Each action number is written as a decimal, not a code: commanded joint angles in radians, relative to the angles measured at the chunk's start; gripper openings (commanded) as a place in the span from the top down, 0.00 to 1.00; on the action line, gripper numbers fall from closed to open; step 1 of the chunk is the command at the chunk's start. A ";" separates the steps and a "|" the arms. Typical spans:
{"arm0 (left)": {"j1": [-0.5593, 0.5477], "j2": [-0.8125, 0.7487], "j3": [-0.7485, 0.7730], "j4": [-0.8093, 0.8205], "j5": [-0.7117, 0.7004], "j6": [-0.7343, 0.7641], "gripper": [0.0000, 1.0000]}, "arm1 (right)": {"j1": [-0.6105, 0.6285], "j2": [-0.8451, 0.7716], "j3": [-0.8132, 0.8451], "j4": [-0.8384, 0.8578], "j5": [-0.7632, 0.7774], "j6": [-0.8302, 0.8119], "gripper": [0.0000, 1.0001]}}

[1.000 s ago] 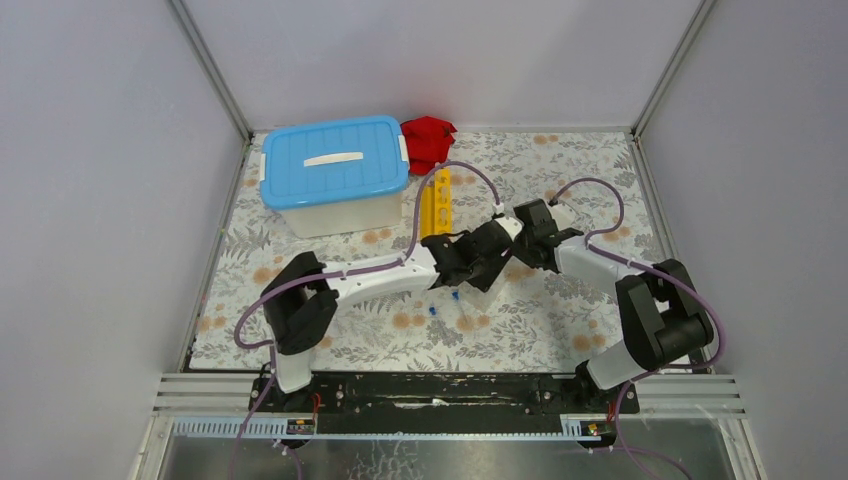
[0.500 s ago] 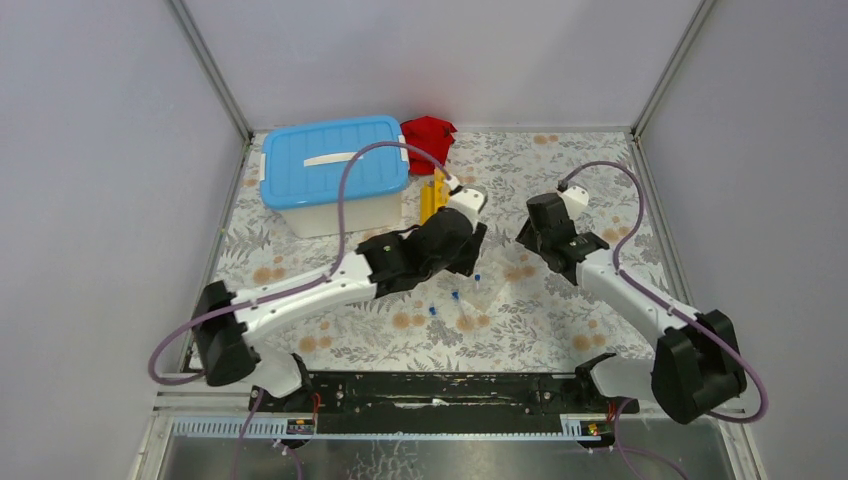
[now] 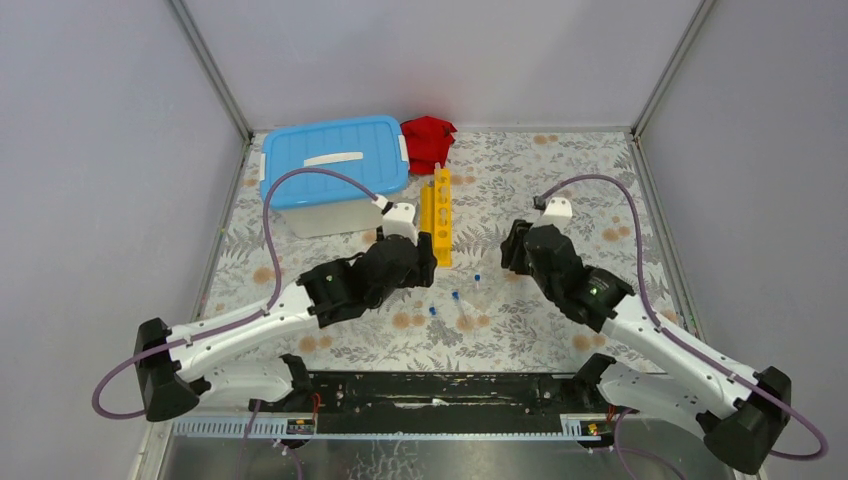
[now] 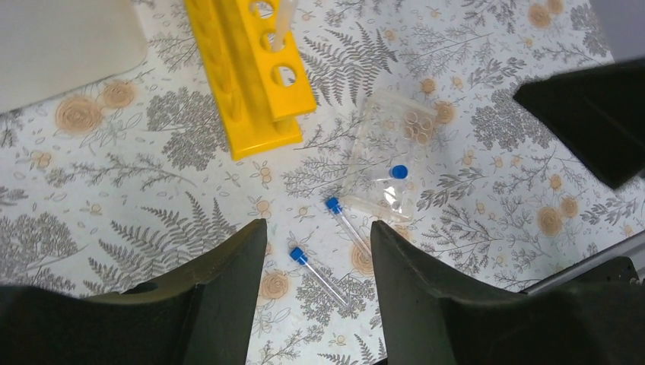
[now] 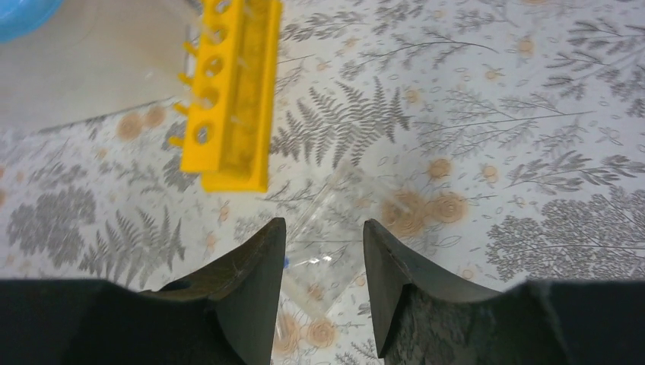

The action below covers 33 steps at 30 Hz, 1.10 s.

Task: Organize the chemistry lab equipment
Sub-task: Pick up the test tube at the center of the board.

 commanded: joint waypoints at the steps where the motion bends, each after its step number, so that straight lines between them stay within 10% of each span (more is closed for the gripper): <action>1: -0.004 -0.064 -0.056 0.030 -0.081 -0.093 0.40 | 0.126 -0.058 -0.037 -0.022 0.047 -0.029 0.51; 14: -0.004 -0.205 -0.217 0.087 -0.128 -0.226 0.39 | 0.579 0.066 -0.144 0.019 0.277 0.095 0.52; 33: -0.004 -0.202 -0.260 0.179 -0.150 -0.220 0.39 | 0.624 0.253 -0.266 0.279 0.232 0.018 0.50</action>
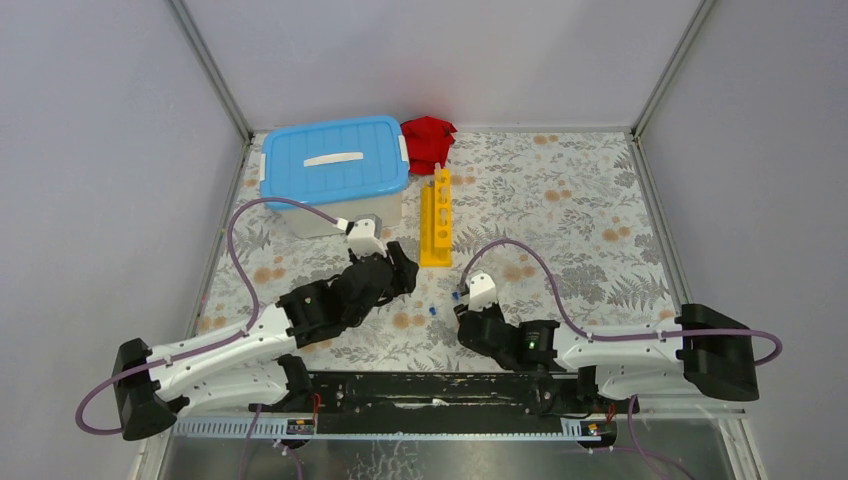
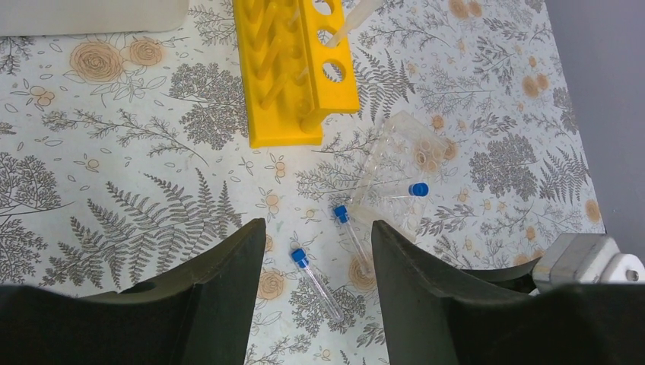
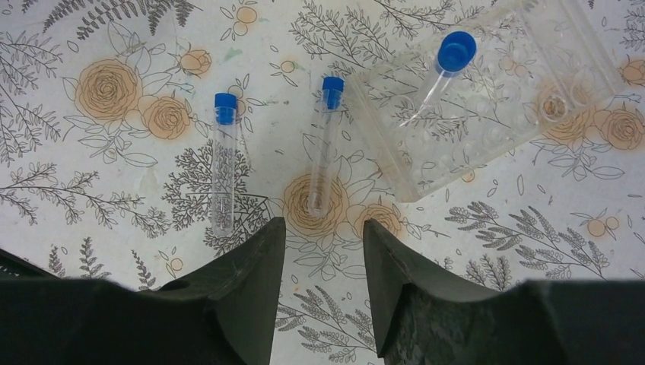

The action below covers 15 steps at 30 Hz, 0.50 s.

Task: Organize the chemistry lab equipment
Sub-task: Pick up the test tube at the center of the board.

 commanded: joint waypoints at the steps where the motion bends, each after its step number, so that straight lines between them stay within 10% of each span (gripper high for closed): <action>1: -0.004 0.010 -0.001 0.078 -0.037 -0.003 0.39 | 0.008 0.036 0.002 0.092 0.021 -0.020 0.50; 15: -0.004 -0.015 -0.020 0.109 -0.048 0.010 0.39 | 0.005 0.163 0.004 0.182 0.042 -0.037 0.45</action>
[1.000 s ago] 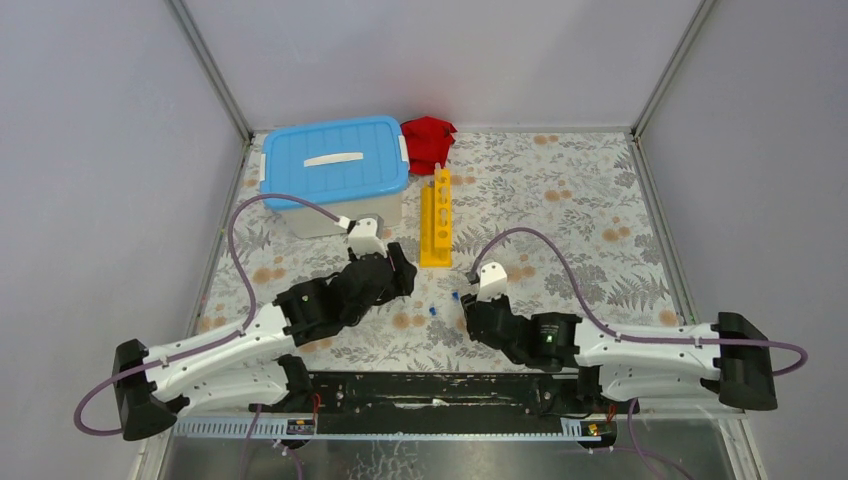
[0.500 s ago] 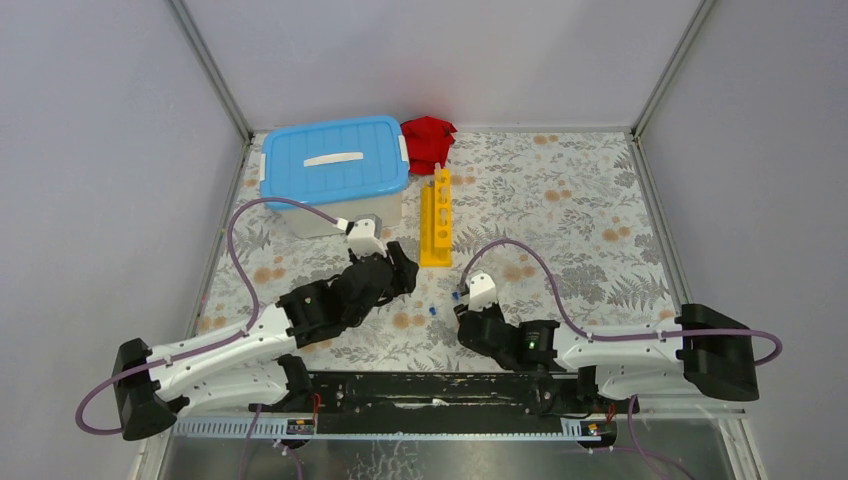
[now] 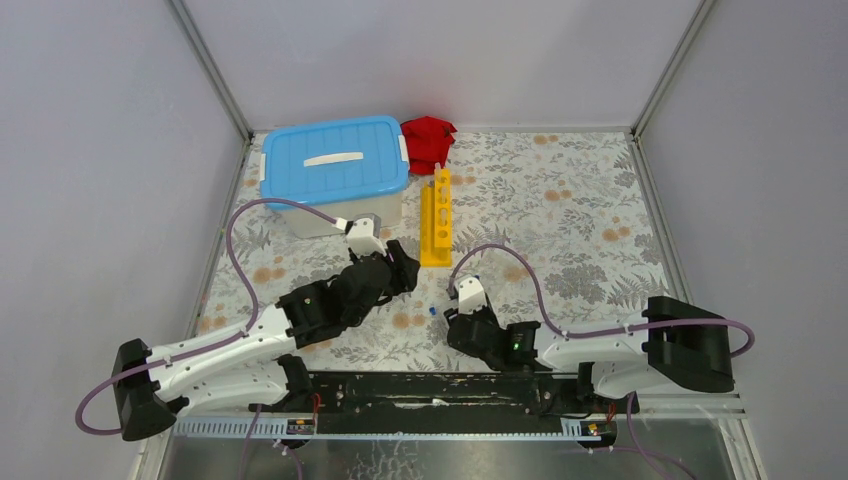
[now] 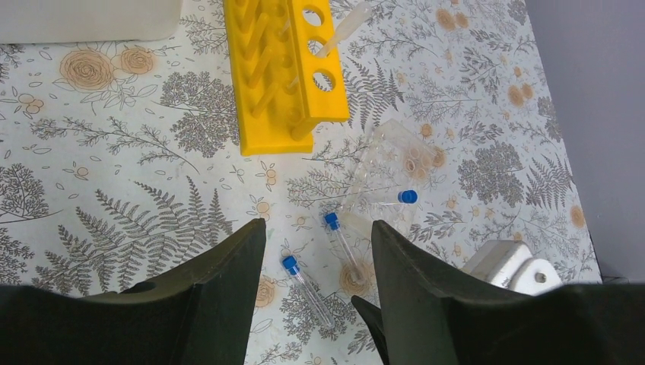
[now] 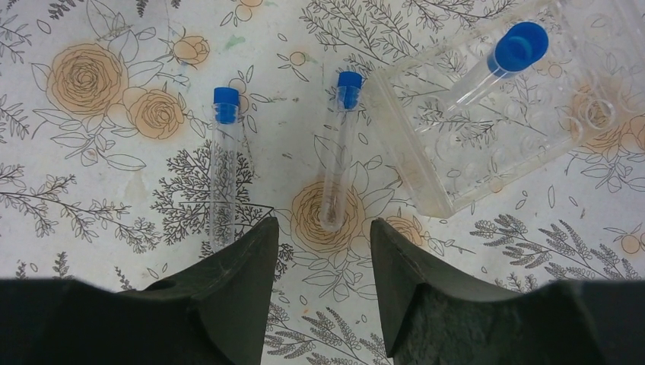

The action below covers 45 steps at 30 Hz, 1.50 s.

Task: Organize the chemistry lab equipment
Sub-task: Pick up the test tube at the center of the board.

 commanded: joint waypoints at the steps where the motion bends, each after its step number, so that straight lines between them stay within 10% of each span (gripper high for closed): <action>1: -0.004 -0.015 -0.012 0.073 -0.046 0.010 0.39 | 0.002 0.026 0.005 0.064 0.040 -0.013 0.44; 26: -0.004 -0.009 -0.034 0.131 -0.057 0.052 0.39 | -0.103 0.137 -0.011 0.180 -0.078 -0.028 0.52; 45: -0.003 -0.006 -0.027 0.101 -0.043 0.056 0.37 | -0.108 0.152 -0.016 0.157 -0.114 -0.006 0.91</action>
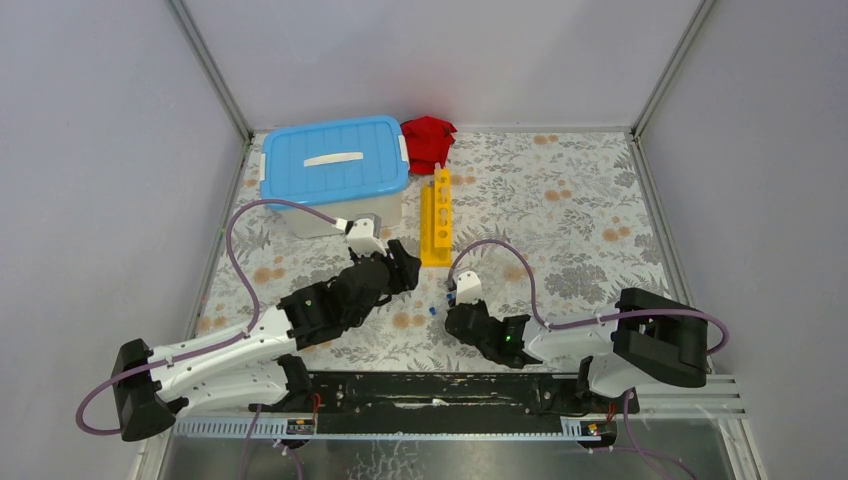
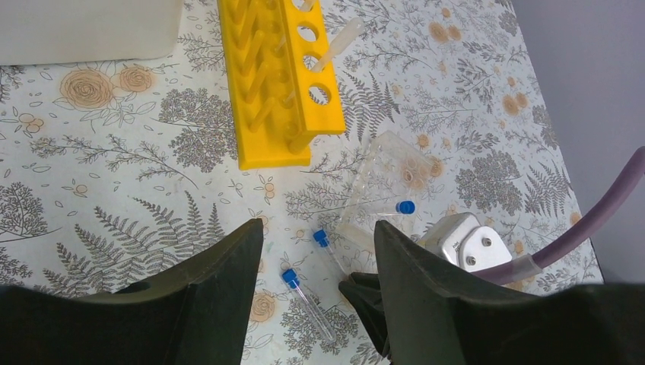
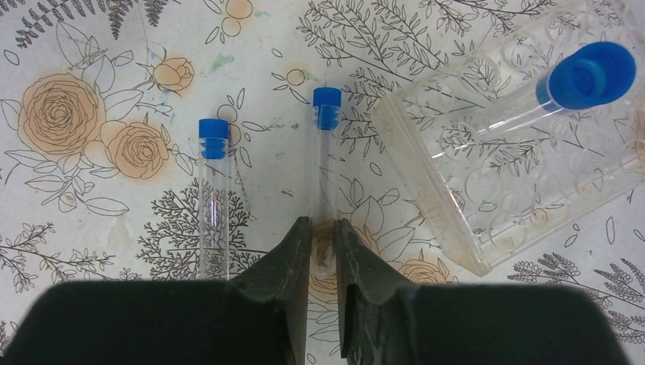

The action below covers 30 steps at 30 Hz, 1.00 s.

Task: Organize the chemistry lab equipment
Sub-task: Pick up the test tube at the center of the board.

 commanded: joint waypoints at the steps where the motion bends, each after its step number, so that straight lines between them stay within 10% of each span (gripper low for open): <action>1: -0.001 -0.001 0.007 0.018 -0.019 0.017 0.36 | -0.007 0.015 0.007 -0.032 -0.021 0.004 0.91; 30: 0.322 0.162 0.152 -0.099 1.044 0.106 0.30 | 0.023 -0.563 -0.012 -0.121 -0.210 -0.258 0.96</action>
